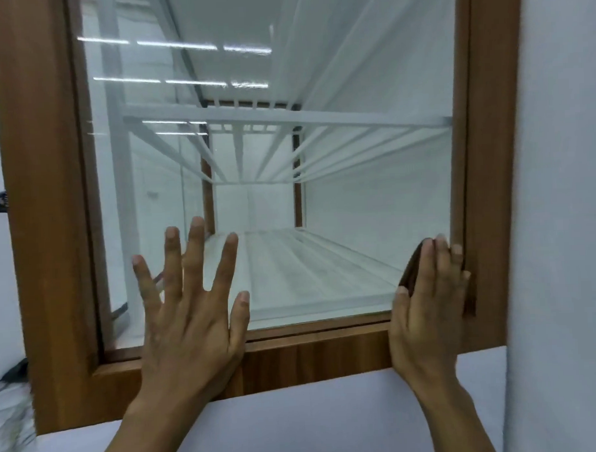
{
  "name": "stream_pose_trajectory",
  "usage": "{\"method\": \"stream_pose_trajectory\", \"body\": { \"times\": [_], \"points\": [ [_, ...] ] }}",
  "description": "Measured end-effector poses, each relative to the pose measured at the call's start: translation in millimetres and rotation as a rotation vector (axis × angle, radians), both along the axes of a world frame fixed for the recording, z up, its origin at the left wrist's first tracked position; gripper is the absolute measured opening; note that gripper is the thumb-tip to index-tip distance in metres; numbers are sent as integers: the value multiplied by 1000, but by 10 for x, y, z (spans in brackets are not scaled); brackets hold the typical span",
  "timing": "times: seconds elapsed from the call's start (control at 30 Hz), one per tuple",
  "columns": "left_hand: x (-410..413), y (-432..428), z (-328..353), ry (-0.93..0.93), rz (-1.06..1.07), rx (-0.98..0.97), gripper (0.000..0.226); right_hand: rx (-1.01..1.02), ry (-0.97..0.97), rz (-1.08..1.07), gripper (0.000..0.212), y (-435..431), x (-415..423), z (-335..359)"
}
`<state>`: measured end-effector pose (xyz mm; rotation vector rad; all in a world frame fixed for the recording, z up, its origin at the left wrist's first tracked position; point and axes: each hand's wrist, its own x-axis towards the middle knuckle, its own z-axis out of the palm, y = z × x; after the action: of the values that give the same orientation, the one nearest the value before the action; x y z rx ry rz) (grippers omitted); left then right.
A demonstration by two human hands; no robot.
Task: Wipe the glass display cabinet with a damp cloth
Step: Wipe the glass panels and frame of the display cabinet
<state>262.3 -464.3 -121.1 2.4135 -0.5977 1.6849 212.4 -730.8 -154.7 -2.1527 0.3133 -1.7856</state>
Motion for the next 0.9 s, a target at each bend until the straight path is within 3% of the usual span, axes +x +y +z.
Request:
{"method": "stream_pose_trajectory", "body": {
  "times": [0.1, 0.13, 0.27, 0.3, 0.43, 0.47, 0.53, 0.63, 0.7, 0.8, 0.83, 0.9],
  "points": [
    [-27, -378, -13, -26, -5, 86, 71, -404, 72, 168, 63, 359, 11, -238],
    [-25, -442, -18, -24, 6, 93, 72, -442, 79, 178, 63, 290, 2, -280],
    [12, -476, 11, -31, 16, 71, 74, -13, -8, 86, 66, -229, 6, 40],
    [18, -497, 46, -40, 14, 73, 73, -21, -22, 92, 67, -165, 37, 208],
    [76, -521, 451, -114, 22, 94, 68, -639, -31, 190, 63, 530, 277, 710],
    [112, -466, 592, -133, 25, 88, 67, -708, -54, 159, 61, 506, 323, 827],
    [190, -305, 874, -151, 25, 52, 66, -565, -131, 91, 61, 185, 371, 1161],
    [268, -189, 1308, -168, 16, 5, 64, -98, -217, 53, 61, -173, 327, 1849],
    [273, -236, 1540, -183, 10, 1, 64, -199, -234, 104, 61, 213, 367, 2091],
    [269, -293, 1674, -218, -1, -3, 62, -714, -151, 208, 58, 749, 454, 1827],
    [279, -290, 1671, -222, -4, -1, 62, -729, -135, 200, 58, 673, 443, 1775],
    [300, -283, 1660, -215, -15, -4, 62, -460, -199, 140, 60, 286, 417, 1938]
  ]
}}
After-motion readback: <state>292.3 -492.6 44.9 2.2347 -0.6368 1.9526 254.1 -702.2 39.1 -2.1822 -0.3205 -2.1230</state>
